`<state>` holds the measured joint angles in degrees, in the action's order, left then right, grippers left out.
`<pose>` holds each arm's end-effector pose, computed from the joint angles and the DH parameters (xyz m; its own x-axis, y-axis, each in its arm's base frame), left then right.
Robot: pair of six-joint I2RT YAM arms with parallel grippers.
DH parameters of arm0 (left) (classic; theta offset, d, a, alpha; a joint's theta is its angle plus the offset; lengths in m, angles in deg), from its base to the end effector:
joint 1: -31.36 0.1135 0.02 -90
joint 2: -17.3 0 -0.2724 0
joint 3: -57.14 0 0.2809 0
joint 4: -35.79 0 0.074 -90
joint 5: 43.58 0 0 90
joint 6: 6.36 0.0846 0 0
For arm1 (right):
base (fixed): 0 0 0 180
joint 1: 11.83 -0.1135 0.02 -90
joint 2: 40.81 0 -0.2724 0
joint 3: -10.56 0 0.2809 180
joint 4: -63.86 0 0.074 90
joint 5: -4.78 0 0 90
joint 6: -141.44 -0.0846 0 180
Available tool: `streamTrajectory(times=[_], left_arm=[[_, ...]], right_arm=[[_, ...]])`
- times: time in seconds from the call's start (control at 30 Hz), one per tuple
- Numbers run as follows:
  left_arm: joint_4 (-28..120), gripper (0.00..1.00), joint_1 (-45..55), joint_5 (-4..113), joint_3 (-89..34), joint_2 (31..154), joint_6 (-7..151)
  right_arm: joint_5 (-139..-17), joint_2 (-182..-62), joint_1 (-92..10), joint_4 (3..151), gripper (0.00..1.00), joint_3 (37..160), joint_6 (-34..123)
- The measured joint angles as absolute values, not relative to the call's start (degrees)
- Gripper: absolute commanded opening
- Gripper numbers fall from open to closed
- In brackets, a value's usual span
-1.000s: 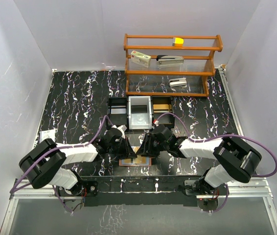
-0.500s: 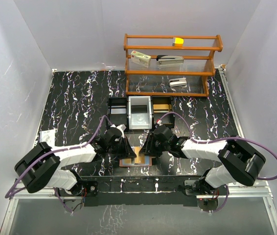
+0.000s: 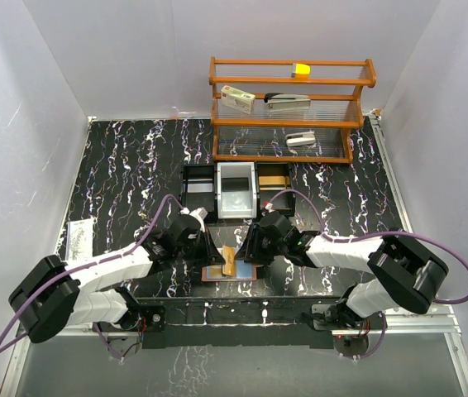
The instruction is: Take the credit cards out of the card holder
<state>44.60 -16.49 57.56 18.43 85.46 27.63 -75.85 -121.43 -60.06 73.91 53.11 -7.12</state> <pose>0.1802 -0.2234 0.1310 -0.9199 -0.1960 -0.3398 0.1190 0.6859 -0.7179 0.1908 0.2343 0.0918 -0.9483 0.2020 -0.2448 0.0016 0.7743 0.6328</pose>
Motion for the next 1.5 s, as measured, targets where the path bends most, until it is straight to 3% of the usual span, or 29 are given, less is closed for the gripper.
streamTrajectory(times=[0.93, 1.3, 1.5], left_arm=[[47.7, 0.0, -15.9, 56.6, 15.9, 77.3, 28.1], [39.2, 0.0, -10.9, 64.7, 16.4, 76.7, 24.9], [34.8, 0.0, -8.2, 69.6, 17.8, 76.6, 23.5]], right_arm=[[-67.8, -112.3, -56.1, 65.5, 0.64, 47.7, -6.7], [-62.1, -106.3, -51.5, 57.7, 0.63, 45.2, -7.1], [-57.9, -106.9, -49.7, 52.7, 0.57, 43.1, -8.7]])
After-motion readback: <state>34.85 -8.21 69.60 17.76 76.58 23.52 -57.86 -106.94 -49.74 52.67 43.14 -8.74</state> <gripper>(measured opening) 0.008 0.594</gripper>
